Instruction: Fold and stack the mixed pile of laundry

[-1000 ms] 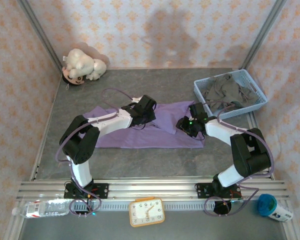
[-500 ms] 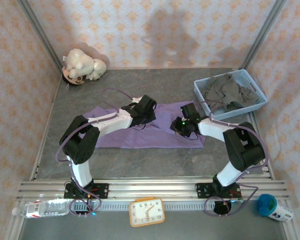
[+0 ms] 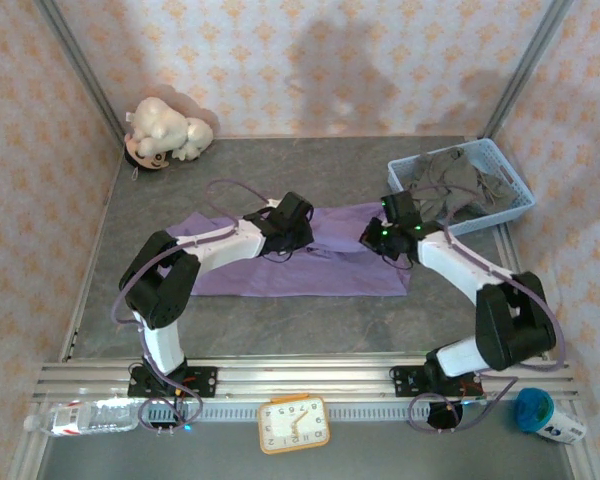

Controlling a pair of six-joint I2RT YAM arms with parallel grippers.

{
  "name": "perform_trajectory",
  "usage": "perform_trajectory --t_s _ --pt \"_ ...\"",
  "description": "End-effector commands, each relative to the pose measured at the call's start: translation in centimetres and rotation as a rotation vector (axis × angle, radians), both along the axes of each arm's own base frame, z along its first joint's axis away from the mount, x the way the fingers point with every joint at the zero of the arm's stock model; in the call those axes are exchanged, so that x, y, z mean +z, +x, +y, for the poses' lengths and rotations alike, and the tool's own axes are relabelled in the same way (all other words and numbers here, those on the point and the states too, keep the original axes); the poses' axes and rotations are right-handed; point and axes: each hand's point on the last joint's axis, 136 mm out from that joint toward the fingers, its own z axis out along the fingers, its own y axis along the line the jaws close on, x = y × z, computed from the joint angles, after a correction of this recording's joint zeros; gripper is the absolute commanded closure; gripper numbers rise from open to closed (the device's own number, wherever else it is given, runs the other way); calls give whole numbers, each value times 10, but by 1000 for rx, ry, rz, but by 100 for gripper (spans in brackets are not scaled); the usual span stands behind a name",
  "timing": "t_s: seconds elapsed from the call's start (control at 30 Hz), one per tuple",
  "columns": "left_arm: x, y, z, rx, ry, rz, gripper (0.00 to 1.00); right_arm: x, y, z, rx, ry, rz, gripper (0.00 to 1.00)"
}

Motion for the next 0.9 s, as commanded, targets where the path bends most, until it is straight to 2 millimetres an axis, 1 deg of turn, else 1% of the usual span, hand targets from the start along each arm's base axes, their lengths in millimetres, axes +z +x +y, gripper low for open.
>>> perform_trajectory --t_s 0.0,0.07,0.13,0.2,0.3,0.33,0.37,0.4,0.43,0.5,0.53,0.6,0.67,0.7,0.77,0.87 --pt "9 -20 -17 -60 -61 31 100 0 -29 -19 4 -52 92 100" --pt "8 -34 -23 -87 -62 51 100 0 -41 -18 14 -42 126 100" --pt "2 -48 -27 -106 -56 74 100 -5 -52 -21 7 -47 166 100" --pt "-6 -62 -30 -125 -38 97 100 -14 -62 -25 -10 -57 203 100" --pt "-24 -77 -26 -126 -5 140 100 -32 -76 -28 -40 -44 260 100" --pt "-28 -79 -24 -120 -1 150 98 -38 -81 -30 -50 -51 279 91" --pt "-31 -79 -21 -115 9 154 85 -40 -82 -34 -62 -68 284 76" --pt "-30 -77 -17 -108 21 151 63 -40 -82 -37 -68 -87 279 66" --pt "-27 -74 -13 -102 38 141 48 -37 -79 -42 -76 -111 259 58" --pt "-16 -64 -2 -90 76 105 38 -22 -68 -49 -94 -154 203 52" --pt "-8 -57 5 -77 96 78 36 -13 -61 -52 -105 -170 169 52" --pt "8 -43 18 -54 124 19 36 0 -46 -51 -116 -169 113 52" --pt "21 -26 30 -36 153 -37 36 8 -31 -40 -118 -117 68 54" --pt "24 -20 37 -28 173 -54 37 9 -25 -34 -116 -92 53 56" --pt "26 -4 50 -24 217 -83 39 8 -14 -17 -99 -59 27 58" --pt "13 12 79 16 294 -62 43 -5 -7 10 -51 -66 40 60"
